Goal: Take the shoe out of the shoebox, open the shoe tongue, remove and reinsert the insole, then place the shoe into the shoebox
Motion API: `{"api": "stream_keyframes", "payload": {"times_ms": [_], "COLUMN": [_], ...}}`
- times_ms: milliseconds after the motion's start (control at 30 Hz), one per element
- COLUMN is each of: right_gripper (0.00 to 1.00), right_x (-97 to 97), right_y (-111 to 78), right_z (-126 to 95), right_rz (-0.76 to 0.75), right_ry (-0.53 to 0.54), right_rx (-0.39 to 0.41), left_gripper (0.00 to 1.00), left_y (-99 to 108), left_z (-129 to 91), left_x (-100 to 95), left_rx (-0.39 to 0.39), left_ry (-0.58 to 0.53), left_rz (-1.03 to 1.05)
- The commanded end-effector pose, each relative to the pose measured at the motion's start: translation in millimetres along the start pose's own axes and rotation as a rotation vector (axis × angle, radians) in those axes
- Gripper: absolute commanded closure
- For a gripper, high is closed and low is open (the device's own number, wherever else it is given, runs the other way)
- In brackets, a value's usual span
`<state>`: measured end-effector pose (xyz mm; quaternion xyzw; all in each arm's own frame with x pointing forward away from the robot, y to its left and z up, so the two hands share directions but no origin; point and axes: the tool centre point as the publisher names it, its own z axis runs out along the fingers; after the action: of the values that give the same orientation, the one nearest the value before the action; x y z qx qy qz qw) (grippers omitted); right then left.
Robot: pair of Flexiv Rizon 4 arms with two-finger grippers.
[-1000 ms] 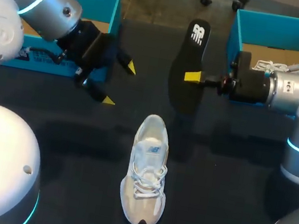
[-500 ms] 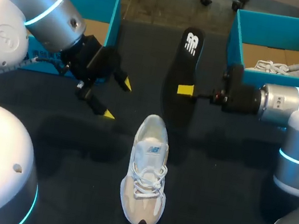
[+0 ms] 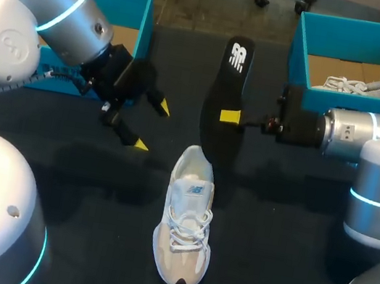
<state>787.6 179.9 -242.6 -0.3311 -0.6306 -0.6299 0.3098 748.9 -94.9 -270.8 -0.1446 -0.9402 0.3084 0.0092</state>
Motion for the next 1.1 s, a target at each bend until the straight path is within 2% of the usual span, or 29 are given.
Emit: {"api": "stream_keyframes", "payload": {"times_ms": [33,167,333,400,733,767,1100], "right_gripper": [1.00,1.00,1.00,1.00,1.00,1.00,1.00], "right_x": [-5.0,-9.2,-12.5,-12.5,-12.5,-12.5,-17.8], "right_y": [-4.1,-10.1,-16.8,-18.8,-18.8,-18.8,-22.2], "right_z": [18.5,24.3,27.8,29.3,29.3,29.3,31.6], "right_rz": [-0.018,-0.039,-0.062,-0.072,-0.072,-0.072,-0.136], "right_ry": [-0.030,-0.018,-0.013,-0.026,-0.026,-0.026,-0.036], "right_rx": [0.019,0.011,-0.011,-0.013,-0.013,-0.013,-0.031], "left_gripper": [0.00,0.00,0.00,0.00,0.00,0.00,0.00], "left_y": [13.1,12.9,14.3,15.5,15.5,16.8,23.0], "left_z": [26.3,38.7,43.0,44.0,44.0,47.3,68.0], "left_x": [6.9,14.0,20.6,21.3,21.3,21.4,27.1], "left_rx": [0.004,-0.025,0.005,-0.006,-0.006,0.016,0.009], "left_ry": [-0.016,-0.020,-0.022,0.001,0.001,0.000,-0.027], "left_rz": [-0.009,-0.038,-0.069,-0.079,-0.079,-0.081,-0.083]}}
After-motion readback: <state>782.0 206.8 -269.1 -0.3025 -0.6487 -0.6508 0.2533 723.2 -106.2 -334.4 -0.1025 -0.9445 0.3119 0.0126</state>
